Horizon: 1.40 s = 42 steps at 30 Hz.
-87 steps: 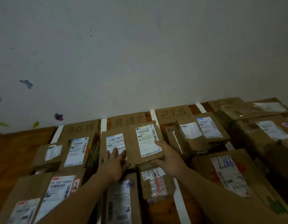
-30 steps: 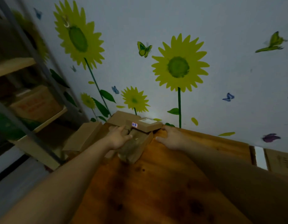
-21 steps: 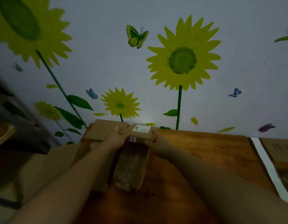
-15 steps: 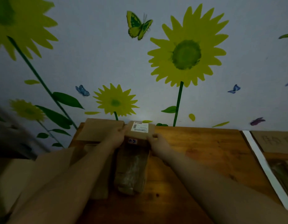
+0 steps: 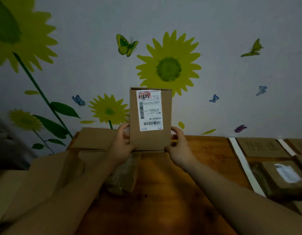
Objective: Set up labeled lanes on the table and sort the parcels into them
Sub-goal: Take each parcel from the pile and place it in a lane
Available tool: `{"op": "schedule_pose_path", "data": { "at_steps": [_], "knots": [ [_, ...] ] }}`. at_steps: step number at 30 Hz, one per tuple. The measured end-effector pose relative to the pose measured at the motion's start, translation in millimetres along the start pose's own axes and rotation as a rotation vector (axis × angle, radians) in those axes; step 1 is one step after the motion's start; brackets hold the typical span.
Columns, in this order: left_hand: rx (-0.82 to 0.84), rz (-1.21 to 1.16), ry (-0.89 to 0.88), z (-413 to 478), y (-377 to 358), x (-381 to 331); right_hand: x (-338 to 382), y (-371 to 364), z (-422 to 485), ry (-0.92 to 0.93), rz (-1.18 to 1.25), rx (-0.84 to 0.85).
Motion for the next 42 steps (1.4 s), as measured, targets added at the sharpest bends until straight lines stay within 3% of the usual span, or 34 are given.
{"op": "schedule_pose_path", "data": {
  "at_steps": [5,9,14,18,21,24,32,37,42],
  "knots": [
    [-0.022,0.001,-0.052,-48,-52,-44,2,64,-36,0.129,0.053,-0.010],
    [0.012,-0.069,0.013,-79,-99,-62,-11,118,-66,0.121,0.082,-0.017],
    [0.190,-0.118,0.227,-108,-171,-70,-32,193,-112,0.091,0.180,-0.121],
    [0.318,-0.159,0.341,-128,-243,-66,-65,220,-161,0.062,0.013,-0.125],
    [0.392,-0.161,0.373,-148,-294,-53,-109,237,-203,-0.074,-0.041,-0.189],
    [0.517,-0.006,0.332,-175,-333,-33,-150,258,-247,-0.221,-0.149,-0.259],
    [0.668,0.243,0.138,-235,-420,-37,-202,314,-321,-0.267,-0.327,-0.400],
    [0.762,0.151,0.021,-267,-475,-53,-222,354,-340,-0.233,-0.398,-0.353],
    [0.611,0.437,0.049,-283,-528,-29,-271,397,-341,-0.300,-0.570,-0.186]
  ]
}}
Point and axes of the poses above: each hand's wrist, its own z-axis towards the middle knuckle, its own y-axis out of the back of the hand, x = y × z, the point moved 7 cm from there along z, towards the middle knuckle, and after that the axes turned 8 degrees about -z, right-handed, at the moved point
